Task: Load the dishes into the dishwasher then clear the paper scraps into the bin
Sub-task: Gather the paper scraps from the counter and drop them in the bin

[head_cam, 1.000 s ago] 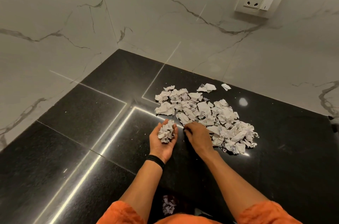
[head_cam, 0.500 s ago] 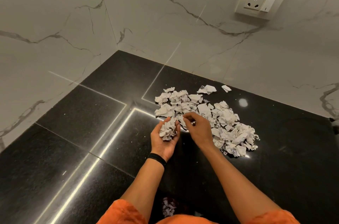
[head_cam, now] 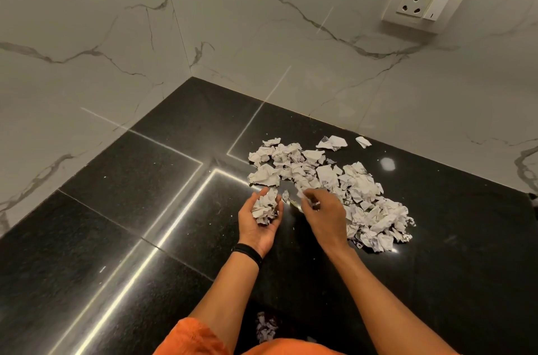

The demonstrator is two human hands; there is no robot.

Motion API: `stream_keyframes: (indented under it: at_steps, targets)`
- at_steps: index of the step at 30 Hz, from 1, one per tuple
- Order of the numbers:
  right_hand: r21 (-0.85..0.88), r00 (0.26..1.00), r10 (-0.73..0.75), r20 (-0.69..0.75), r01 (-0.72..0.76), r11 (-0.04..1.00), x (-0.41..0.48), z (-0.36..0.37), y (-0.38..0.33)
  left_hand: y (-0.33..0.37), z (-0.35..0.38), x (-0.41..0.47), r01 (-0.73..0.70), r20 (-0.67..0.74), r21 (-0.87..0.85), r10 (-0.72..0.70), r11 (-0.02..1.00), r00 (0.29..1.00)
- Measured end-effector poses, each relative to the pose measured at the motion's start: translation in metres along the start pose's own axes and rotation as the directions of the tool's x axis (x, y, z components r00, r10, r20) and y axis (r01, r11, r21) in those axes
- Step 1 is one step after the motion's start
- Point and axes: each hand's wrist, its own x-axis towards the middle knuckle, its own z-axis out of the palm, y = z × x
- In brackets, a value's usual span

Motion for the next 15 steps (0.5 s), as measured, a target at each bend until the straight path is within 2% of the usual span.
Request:
stream_keyframes:
  at_steps: [2,4,6,9,11,13,15]
  targets:
    - [0.100,0.997,-0.033,-0.075,0.041,0.994,0.001,-0.004,-0.013,-0.003,0.003,-0.001,0.000,0.012,0.034,0.000,0.999,1.000]
    - [0.169,0.994,-0.101,-0.040,0.107,0.980,0.000,-0.004,-0.029,-0.006,0.007,-0.002,0.009,0.033,0.068,-0.011,0.998,0.999]
    - [0.193,0.987,-0.142,0.081,0.124,0.973,-0.001,0.001,-0.041,-0.010,0.010,-0.002,0.029,0.059,0.090,-0.035,0.995,0.998]
    - [0.139,0.950,-0.160,0.269,0.127,0.982,-0.003,0.011,-0.045,-0.008,0.012,-0.002,0.054,0.089,0.020,-0.056,0.998,0.994]
    - [0.214,0.962,-0.148,0.230,0.099,0.972,-0.001,0.011,-0.048,-0.004,0.011,-0.003,0.042,0.101,0.005,-0.042,0.999,0.994]
    - [0.334,0.991,-0.053,0.119,0.011,0.942,0.006,0.005,-0.050,0.001,0.009,-0.007,0.040,0.116,-0.036,-0.036,0.999,0.993]
    - [0.336,0.998,0.031,0.058,-0.049,0.941,0.019,0.003,-0.042,0.004,0.005,-0.009,0.051,0.115,-0.101,-0.039,0.994,0.993]
